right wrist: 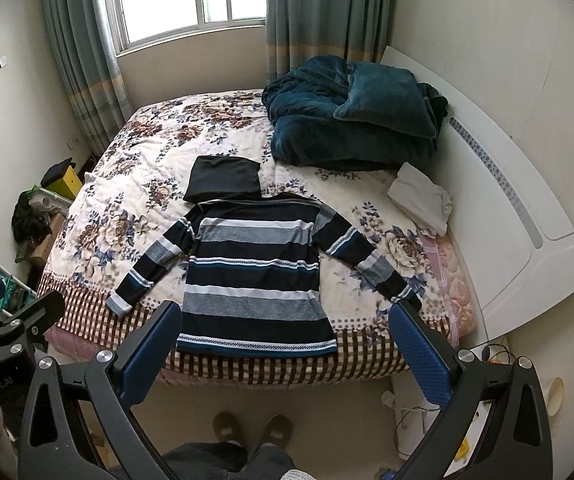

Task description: Fold small clothes

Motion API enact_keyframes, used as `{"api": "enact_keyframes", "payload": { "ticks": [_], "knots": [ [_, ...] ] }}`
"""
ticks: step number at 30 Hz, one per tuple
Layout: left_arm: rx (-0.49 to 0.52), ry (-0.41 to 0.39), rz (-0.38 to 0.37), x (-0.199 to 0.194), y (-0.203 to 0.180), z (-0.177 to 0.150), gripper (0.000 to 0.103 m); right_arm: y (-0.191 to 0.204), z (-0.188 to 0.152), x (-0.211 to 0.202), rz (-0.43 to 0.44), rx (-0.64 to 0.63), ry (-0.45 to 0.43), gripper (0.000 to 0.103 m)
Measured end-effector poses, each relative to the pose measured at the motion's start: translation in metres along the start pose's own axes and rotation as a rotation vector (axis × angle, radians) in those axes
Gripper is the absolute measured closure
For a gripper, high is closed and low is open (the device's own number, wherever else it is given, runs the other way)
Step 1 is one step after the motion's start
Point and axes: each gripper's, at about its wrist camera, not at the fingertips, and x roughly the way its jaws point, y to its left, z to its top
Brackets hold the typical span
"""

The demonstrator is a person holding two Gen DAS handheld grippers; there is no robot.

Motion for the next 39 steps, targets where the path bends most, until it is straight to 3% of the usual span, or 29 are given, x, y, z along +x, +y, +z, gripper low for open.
{"api": "enact_keyframes", "payload": {
  "ticks": [26, 39],
  "knots": [
    [-0.020, -0.024, 0.004, -0.017, 0.015, 0.011, 0.000, 0.003, -0.001, -0.008, 0.004, -0.008, -0.014, 0.000],
    [-0.024, -0.029, 0.005, -0.016, 0.020, -0.003, 0.000, 0.007, 0.007, -0.019, 0.008, -0.009, -0.005, 0.000]
  ]
}}
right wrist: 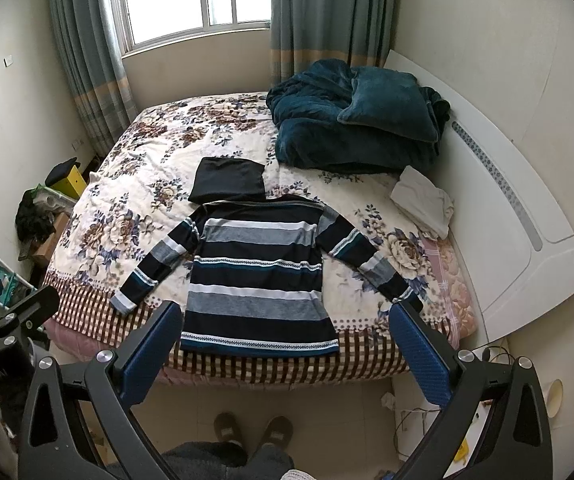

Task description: Fold small clothes

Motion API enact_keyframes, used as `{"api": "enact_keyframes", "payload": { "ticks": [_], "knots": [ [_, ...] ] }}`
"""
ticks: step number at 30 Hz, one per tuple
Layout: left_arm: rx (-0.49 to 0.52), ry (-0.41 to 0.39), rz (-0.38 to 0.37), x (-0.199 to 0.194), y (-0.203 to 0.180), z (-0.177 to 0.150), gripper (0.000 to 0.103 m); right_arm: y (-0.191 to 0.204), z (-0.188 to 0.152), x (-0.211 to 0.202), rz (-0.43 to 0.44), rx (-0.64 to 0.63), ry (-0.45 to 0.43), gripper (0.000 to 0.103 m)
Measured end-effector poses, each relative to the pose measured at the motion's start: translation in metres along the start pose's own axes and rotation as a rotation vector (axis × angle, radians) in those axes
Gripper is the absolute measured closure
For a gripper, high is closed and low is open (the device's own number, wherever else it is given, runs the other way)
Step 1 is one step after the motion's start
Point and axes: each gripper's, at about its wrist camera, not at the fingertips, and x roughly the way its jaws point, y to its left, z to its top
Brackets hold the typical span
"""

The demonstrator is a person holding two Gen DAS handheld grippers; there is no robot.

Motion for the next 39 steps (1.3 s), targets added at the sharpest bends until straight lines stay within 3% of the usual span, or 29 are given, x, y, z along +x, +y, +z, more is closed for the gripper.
{"api": "enact_keyframes", "payload": {
  "ticks": [6, 11, 15, 21, 26, 31, 33, 39],
  "knots": [
    [-0.013, 0.023, 0.010, 0.011, -0.005, 0.000, 0.000, -0.007, 0.008, 0.006, 0.004, -0.001, 0.021, 0.000],
    [-0.019, 0.013, 0.043, 0.042, -0.019, 0.006, 0.000, -0.026, 0.007, 0.047, 0.015, 0.038, 0.041, 0.000],
    [0.000, -0.009, 0.096, 0.083, -0.038, 0.016, 0.000, -0.048, 0.006, 0.104, 0.037, 0.100, 0.046, 0.000],
    [0.069, 0.016, 0.117, 0.153, -0.066, 0.031, 0.000, -0.069, 0.006, 0.205, -0.012, 0.154, 0.109, 0.000],
    [0.131, 0.070, 0.107, 0.236, -0.094, 0.052, 0.000, -0.102, 0.005, 0.299, -0.044, 0.260, 0.179, 0.000],
    [0.194, 0.160, 0.068, 0.334, -0.124, 0.065, 0.000, -0.167, -0.010, 0.398, -0.020, 0.521, 0.248, 0.000],
    [0.208, 0.191, 0.038, 0.377, -0.138, 0.065, 0.000, -0.201, -0.025, 0.439, -0.043, 0.643, 0.289, 0.000],
    [0.275, 0.288, 0.049, 0.511, -0.165, 0.038, 0.000, -0.313, -0.106, 0.549, -0.178, 0.977, 0.340, 0.000]
  ]
}}
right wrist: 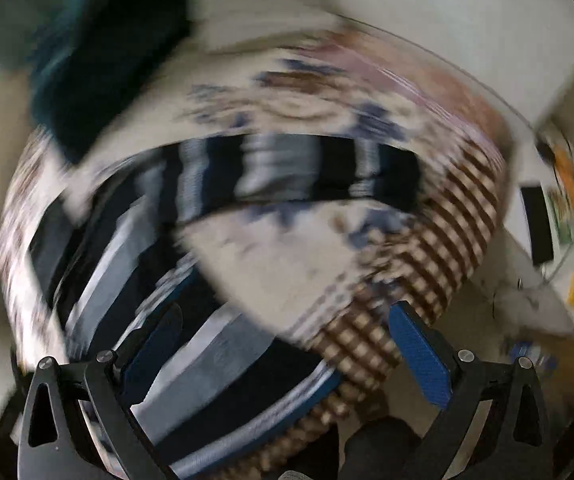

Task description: Fold small clothes

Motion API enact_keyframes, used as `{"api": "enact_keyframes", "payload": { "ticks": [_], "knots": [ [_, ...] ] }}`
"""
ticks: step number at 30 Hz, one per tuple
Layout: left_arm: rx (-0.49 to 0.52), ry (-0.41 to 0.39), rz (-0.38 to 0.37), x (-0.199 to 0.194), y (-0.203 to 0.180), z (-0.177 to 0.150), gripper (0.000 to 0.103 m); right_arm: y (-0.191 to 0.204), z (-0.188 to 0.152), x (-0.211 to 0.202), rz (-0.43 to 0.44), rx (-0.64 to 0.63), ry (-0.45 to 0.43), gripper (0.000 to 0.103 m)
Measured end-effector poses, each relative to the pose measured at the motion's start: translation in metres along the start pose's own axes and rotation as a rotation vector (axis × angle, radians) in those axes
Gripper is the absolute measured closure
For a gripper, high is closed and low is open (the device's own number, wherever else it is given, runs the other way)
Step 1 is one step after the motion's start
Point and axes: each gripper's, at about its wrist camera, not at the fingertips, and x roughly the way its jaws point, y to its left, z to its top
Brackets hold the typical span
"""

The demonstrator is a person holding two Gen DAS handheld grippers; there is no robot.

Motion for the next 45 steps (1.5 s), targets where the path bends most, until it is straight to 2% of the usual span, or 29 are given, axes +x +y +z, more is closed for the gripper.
{"api": "enact_keyframes", "payload": {
  "ticks": [1, 3, 7, 10, 13, 16, 19, 20, 22, 24, 26, 27, 31, 33, 35, 37, 38, 39, 40, 41, 42, 43, 44, 45],
  "knots": [
    [0.008, 0.031, 0.008, 0.030, -0.006, 0.000, 0.000, -0.022, 0.012, 0.030, 0.002, 0.081, 0.010, 0.000],
    [0.005, 0.092, 0.024, 0.073, -0.011, 0.000, 0.000, -0.056, 0.023, 0.059, 0.020, 0.197, 0.027, 0.000],
    [-0.016, 0.176, 0.058, 0.142, -0.016, 0.003, 0.000, -0.120, 0.036, 0.119, 0.086, 0.465, 0.019, 0.000],
    [-0.031, 0.198, 0.086, 0.167, -0.018, 0.005, 0.000, -0.153, 0.044, 0.147, 0.146, 0.600, -0.034, 0.000],
    [-0.057, 0.221, 0.102, 0.182, -0.017, 0.005, 0.000, -0.175, 0.052, 0.171, 0.166, 0.684, -0.064, 0.001],
    [-0.071, 0.231, 0.118, 0.185, -0.020, 0.004, 0.000, -0.179, 0.060, 0.176, 0.125, 0.707, -0.090, 0.005],
    [-0.079, 0.229, 0.143, 0.179, -0.025, 0.006, 0.000, -0.169, 0.080, 0.173, 0.118, 0.600, -0.118, 0.005],
    [-0.078, 0.228, 0.151, 0.179, -0.028, 0.005, 0.000, -0.164, 0.089, 0.178, 0.126, 0.559, -0.100, 0.005],
    [-0.085, 0.237, 0.164, 0.176, -0.032, 0.007, 0.000, -0.156, 0.103, 0.195, 0.150, 0.501, -0.045, 0.021],
    [-0.111, 0.251, 0.167, 0.175, -0.039, 0.006, 0.000, -0.149, 0.114, 0.203, 0.148, 0.469, -0.006, 0.074],
    [-0.143, 0.270, 0.160, 0.178, -0.045, 0.008, 0.000, -0.142, 0.123, 0.191, 0.165, 0.430, -0.042, 0.097],
    [-0.154, 0.276, 0.157, 0.179, -0.046, 0.008, 0.000, -0.137, 0.129, 0.180, 0.181, 0.405, -0.069, 0.098],
    [-0.141, 0.273, 0.163, 0.175, -0.052, 0.007, 0.000, -0.122, 0.146, 0.132, 0.252, 0.303, -0.182, 0.099],
    [-0.134, 0.267, 0.165, 0.173, -0.053, 0.009, 0.000, -0.118, 0.150, 0.121, 0.262, 0.264, -0.207, 0.099],
    [-0.137, 0.266, 0.161, 0.169, -0.055, 0.010, 0.000, -0.122, 0.147, 0.119, 0.234, 0.210, -0.211, 0.099],
    [-0.149, 0.272, 0.151, 0.163, -0.058, 0.006, 0.000, -0.123, 0.145, 0.137, 0.159, 0.127, -0.131, 0.099],
    [-0.151, 0.273, 0.147, 0.163, -0.047, 0.003, 0.000, -0.130, 0.143, 0.148, 0.078, 0.090, -0.071, 0.094],
    [-0.153, 0.275, 0.144, 0.163, -0.049, 0.004, 0.000, -0.132, 0.140, 0.162, -0.012, 0.076, -0.007, 0.079],
    [-0.151, 0.276, 0.143, 0.159, -0.051, 0.002, 0.000, -0.140, 0.136, 0.168, -0.033, 0.104, 0.024, 0.078],
    [-0.147, 0.276, 0.143, 0.161, -0.049, 0.003, 0.000, -0.151, 0.131, 0.167, 0.019, 0.166, 0.025, 0.078],
    [-0.141, 0.274, 0.142, 0.165, -0.046, 0.005, 0.000, -0.162, 0.126, 0.167, 0.119, 0.259, 0.023, 0.073],
    [-0.137, 0.273, 0.143, 0.173, -0.049, 0.010, 0.000, -0.169, 0.122, 0.167, 0.180, 0.327, 0.026, 0.066],
    [-0.134, 0.270, 0.146, 0.171, -0.051, 0.009, 0.000, -0.176, 0.118, 0.169, 0.247, 0.403, 0.021, 0.053],
    [-0.131, 0.268, 0.148, 0.170, -0.052, 0.009, 0.000, -0.181, 0.113, 0.171, 0.312, 0.469, 0.014, 0.046]
  ]
}}
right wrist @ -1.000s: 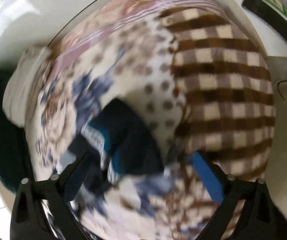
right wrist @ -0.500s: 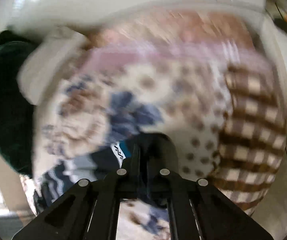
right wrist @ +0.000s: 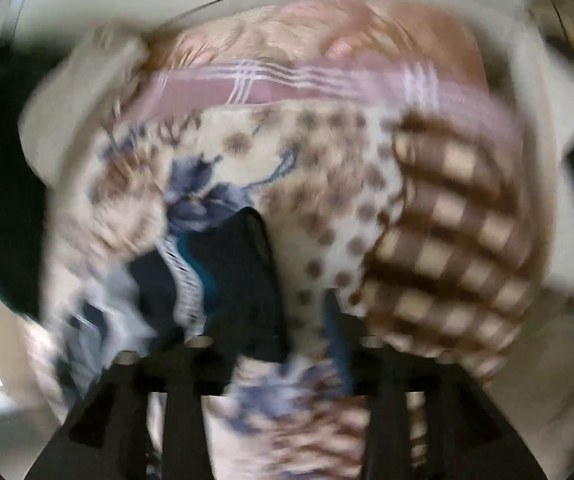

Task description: Fold small clothes

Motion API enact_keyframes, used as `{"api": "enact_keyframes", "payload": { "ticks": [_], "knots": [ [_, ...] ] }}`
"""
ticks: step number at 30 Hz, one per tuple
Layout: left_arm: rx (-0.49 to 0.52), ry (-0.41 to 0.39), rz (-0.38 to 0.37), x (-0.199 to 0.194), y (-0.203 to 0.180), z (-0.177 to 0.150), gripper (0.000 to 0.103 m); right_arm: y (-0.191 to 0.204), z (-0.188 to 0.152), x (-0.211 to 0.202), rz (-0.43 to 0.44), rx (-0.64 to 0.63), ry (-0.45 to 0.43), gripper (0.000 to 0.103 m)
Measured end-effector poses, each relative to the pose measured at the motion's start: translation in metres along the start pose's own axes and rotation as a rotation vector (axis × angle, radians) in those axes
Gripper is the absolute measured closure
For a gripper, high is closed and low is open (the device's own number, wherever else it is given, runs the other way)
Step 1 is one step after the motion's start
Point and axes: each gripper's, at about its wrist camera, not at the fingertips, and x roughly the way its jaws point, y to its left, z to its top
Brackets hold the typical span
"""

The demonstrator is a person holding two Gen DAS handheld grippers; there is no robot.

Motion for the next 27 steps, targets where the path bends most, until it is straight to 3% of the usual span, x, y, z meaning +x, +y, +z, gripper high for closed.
{"api": "enact_keyframes", "payload": {
  "ticks": [2, 6, 13, 16, 20, 22, 23, 25, 26, 27],
  "knots": [
    [0.007, -0.011, 0.012, -0.001, -0.002, 0.000, 0.000, -0.010, -0.001, 0.012, 0.073, 0.091, 0.032, 0.043],
    [-0.004, -0.020, 0.018, -0.005, -0.006, -0.002, 0.000, -0.022, -0.013, 0.037, 0.081, 0.224, 0.066, 0.043],
    [-0.079, 0.012, -0.055, 0.006, 0.003, -0.006, 0.000, -0.018, -0.050, 0.058, 0.180, 0.267, 0.025, 0.043],
    [-0.084, 0.007, -0.072, 0.009, 0.006, -0.009, 0.000, -0.018, -0.047, 0.067, 0.227, 0.343, -0.038, 0.036],
    [-0.114, -0.028, -0.122, 0.015, 0.012, -0.016, 0.000, -0.008, -0.044, 0.062, 0.297, 0.371, -0.166, 0.036],
    [-0.127, -0.053, -0.146, 0.018, 0.015, -0.019, 0.000, 0.003, -0.039, 0.063, 0.298, 0.331, -0.198, 0.041],
    [-0.131, -0.070, -0.156, 0.020, 0.017, -0.022, 0.000, 0.007, -0.037, 0.065, 0.281, 0.317, -0.213, 0.050],
    [-0.133, -0.085, -0.166, 0.022, 0.021, -0.027, 0.000, 0.015, -0.031, 0.071, 0.209, 0.297, -0.232, 0.082],
    [-0.132, -0.087, -0.169, 0.022, 0.023, -0.028, 0.000, 0.021, -0.028, 0.071, 0.178, 0.284, -0.238, 0.092],
    [-0.133, -0.085, -0.174, 0.022, 0.026, -0.030, 0.000, 0.029, -0.026, 0.069, 0.157, 0.261, -0.247, 0.093]
  ]
}}
